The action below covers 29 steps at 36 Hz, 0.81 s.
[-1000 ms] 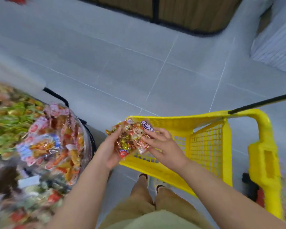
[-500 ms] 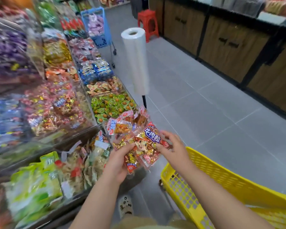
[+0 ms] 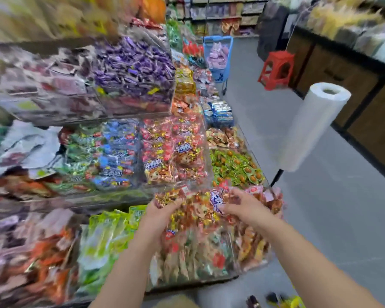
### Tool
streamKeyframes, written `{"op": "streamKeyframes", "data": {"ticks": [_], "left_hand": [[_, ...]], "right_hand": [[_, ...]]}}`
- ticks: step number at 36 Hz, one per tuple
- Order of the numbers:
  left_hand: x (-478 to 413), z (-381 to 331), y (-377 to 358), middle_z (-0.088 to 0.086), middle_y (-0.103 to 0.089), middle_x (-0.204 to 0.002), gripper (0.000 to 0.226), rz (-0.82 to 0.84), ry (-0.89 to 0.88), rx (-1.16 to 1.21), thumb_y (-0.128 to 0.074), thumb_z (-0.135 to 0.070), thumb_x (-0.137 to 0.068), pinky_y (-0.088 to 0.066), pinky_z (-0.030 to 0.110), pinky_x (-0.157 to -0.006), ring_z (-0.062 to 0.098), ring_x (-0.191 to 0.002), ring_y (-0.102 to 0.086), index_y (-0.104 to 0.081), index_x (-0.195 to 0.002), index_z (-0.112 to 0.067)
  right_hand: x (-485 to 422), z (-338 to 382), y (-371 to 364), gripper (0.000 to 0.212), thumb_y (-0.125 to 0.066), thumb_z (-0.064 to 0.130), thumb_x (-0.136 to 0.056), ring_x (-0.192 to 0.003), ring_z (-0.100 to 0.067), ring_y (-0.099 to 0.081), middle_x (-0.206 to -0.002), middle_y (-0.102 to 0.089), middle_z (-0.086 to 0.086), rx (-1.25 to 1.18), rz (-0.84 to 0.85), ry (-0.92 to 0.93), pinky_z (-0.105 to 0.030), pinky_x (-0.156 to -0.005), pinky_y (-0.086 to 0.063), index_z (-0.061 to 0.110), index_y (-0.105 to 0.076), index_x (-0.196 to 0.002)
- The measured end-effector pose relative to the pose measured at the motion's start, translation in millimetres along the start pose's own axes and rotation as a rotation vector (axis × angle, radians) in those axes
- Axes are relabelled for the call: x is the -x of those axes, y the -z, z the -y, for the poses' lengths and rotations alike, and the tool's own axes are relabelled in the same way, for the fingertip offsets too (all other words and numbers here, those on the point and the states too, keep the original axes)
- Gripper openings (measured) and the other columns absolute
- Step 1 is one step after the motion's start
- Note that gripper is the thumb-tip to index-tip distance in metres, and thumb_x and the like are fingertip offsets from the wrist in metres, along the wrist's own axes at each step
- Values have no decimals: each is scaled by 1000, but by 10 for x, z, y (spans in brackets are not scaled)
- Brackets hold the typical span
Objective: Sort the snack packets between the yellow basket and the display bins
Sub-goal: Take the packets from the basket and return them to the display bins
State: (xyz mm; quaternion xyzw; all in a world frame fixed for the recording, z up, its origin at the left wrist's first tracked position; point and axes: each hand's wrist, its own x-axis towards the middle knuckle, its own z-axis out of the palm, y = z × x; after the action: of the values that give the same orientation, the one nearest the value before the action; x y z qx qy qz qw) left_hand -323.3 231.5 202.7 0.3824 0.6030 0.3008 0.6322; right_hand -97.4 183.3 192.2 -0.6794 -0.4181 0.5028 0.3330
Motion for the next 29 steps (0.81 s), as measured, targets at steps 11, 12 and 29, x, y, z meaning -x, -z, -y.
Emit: {"op": "streamKeyframes", "data": {"ticks": [11,12,29], "left_hand": [[-723,-512,722,9,-74,-98,39,-64,-74,0,-82,-30,-72,-50,56,-93,33,-94,-69,-66,-104,-14],[-771,-537,736,9,-74,-97,42,-63,-79,5,-82,-32,-70,-50,56,-92,33,-94,-69,-66,-104,-14],[-1362,-785,706,6,-76,-85,28,-20,-6,98,-78,-24,-78,-54,55,-86,31,-83,-73,-62,-100,-18]], "right_hand": [[-1275,1070,122,59,-70,33,-82,-113,-20,-54,-130,-56,2,728,-247,205,-27,-85,-41,28,-46,-135],[-1389,1117,77,56,-69,32,-82,-113,-21,-55,-129,-58,0,834,-222,222,-28,-85,-43,28,-48,-134],[-2207,615,-487,112,-62,38,-83,-142,-31,21,-156,19,-12,1519,-145,321,-51,-107,19,25,33,-140]]}}
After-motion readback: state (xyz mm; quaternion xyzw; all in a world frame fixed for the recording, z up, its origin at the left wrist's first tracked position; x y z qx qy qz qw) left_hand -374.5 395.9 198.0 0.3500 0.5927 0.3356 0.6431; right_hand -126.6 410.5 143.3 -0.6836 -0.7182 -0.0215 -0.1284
